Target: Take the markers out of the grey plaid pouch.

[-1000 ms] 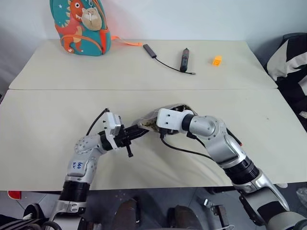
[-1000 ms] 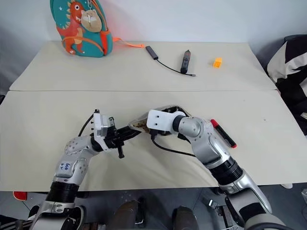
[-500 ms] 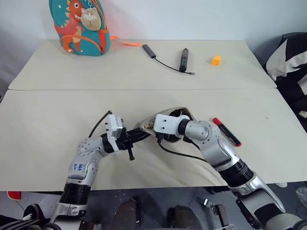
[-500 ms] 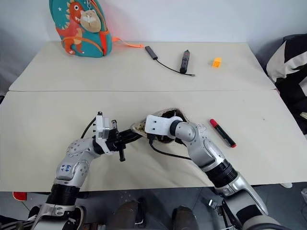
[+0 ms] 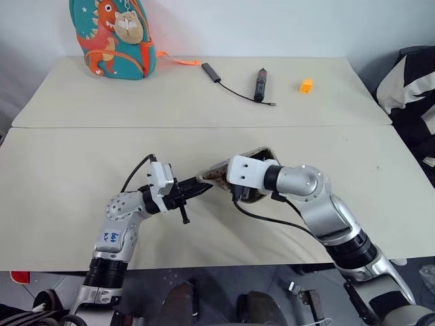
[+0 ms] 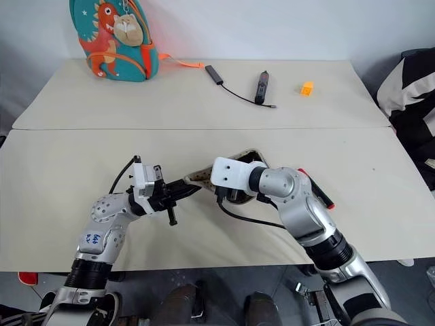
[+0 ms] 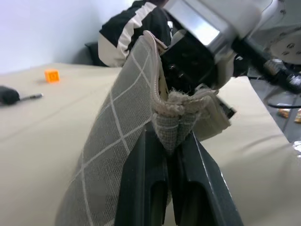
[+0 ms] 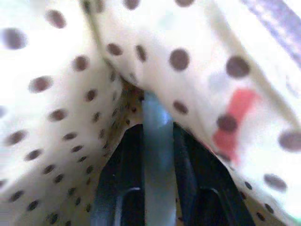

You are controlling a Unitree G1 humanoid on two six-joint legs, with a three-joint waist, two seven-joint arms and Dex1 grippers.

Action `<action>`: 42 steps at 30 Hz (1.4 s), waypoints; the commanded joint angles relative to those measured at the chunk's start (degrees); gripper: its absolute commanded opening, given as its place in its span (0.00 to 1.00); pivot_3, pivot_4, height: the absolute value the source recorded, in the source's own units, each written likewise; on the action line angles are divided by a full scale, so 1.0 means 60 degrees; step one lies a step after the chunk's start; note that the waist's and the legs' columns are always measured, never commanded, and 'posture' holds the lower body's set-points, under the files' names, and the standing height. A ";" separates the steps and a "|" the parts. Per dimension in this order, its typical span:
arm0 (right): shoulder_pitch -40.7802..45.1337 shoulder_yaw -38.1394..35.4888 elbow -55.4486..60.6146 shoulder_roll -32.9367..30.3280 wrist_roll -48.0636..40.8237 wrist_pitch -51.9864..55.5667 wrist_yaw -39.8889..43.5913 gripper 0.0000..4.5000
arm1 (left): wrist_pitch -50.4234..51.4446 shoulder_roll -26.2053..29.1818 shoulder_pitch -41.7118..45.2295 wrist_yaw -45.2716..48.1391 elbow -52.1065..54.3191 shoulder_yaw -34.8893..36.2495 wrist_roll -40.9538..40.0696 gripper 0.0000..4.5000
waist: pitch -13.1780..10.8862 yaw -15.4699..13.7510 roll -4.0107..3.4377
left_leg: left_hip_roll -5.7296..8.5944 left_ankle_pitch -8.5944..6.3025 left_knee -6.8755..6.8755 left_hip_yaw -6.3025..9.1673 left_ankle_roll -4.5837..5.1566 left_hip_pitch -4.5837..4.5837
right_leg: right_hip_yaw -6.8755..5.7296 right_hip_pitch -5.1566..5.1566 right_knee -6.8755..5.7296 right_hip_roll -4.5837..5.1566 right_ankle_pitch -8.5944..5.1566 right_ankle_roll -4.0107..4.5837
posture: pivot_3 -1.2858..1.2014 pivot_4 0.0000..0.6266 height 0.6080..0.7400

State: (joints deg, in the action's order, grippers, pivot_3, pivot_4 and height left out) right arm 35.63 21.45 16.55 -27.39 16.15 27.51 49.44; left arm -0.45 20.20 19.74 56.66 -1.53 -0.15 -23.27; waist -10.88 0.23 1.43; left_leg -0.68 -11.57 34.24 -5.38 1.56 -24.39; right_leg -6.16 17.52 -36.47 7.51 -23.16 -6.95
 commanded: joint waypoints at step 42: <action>-0.0512 -0.2758 -0.0036 -0.2214 -0.4676 -0.1448 0.0530 0.11 | -0.1574 0.0635 0.0435 -0.0762 -0.1634 0.0113 0.1007 0.00 | -0.0001 -0.0018 0.0001 | -0.0001 -0.0001 0.0007 0.0001 0.0007 0.0000 | -0.0023 -0.0009 0.0006 0.0005 0.0000 0.0000 | 0.52 0.24 1.00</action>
State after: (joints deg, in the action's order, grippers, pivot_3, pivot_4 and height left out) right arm 32.53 12.64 17.10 -38.79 -11.40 18.78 54.55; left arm -10.01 20.80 24.06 53.34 -9.28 -3.19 -18.11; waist -10.89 0.12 1.43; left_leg -0.69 -11.58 34.29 -5.37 1.60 -24.39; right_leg -6.30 17.46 -36.44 7.54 -23.15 -6.94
